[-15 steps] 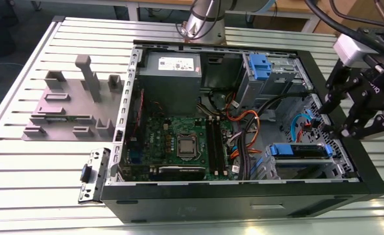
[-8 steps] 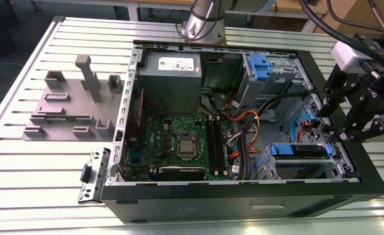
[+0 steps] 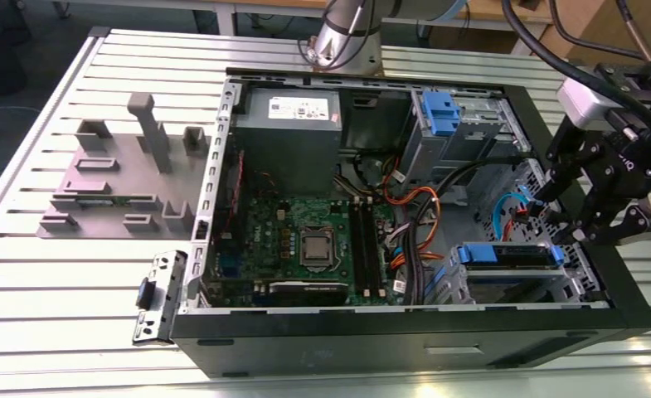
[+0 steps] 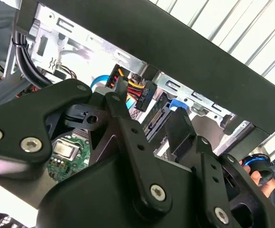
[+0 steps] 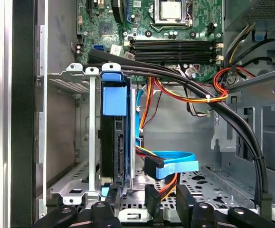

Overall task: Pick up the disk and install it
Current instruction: 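Insert the first disk wire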

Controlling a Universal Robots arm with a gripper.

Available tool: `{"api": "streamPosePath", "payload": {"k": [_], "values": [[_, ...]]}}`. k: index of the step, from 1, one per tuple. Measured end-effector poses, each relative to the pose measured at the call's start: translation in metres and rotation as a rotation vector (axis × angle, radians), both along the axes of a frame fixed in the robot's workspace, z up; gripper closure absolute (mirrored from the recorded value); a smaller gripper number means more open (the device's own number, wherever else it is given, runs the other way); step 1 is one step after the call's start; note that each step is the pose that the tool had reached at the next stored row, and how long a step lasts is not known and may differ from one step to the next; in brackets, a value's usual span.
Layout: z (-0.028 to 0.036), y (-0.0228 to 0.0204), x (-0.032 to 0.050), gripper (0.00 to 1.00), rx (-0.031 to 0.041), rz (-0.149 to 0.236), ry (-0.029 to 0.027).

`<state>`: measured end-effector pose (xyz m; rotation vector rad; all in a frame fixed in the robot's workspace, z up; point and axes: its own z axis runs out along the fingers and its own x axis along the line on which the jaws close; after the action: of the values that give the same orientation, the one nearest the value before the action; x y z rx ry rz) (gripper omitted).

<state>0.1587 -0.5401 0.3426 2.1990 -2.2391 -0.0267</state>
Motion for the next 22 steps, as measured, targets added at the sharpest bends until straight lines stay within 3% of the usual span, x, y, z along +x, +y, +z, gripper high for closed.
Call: {"api": "streamPosePath", "payload": {"k": [9, 11, 12, 18, 22], "values": [[-0.0003, 0.0000, 0.0000, 0.43, -0.0006, 0.000, 0.0000], [-0.0004, 0.0000, 0.0000, 0.55, -0.0006, 0.000, 0.0000], [-0.0004, 0.0000, 0.0000, 0.55, -0.0007, 0.000, 0.0000], [-0.0005, 0.0000, 0.0000, 0.82, -0.0012, 0.000, 0.0000], [-0.0006, 0.0000, 0.0000, 0.82, -0.0016, 0.000, 0.0000]]}}
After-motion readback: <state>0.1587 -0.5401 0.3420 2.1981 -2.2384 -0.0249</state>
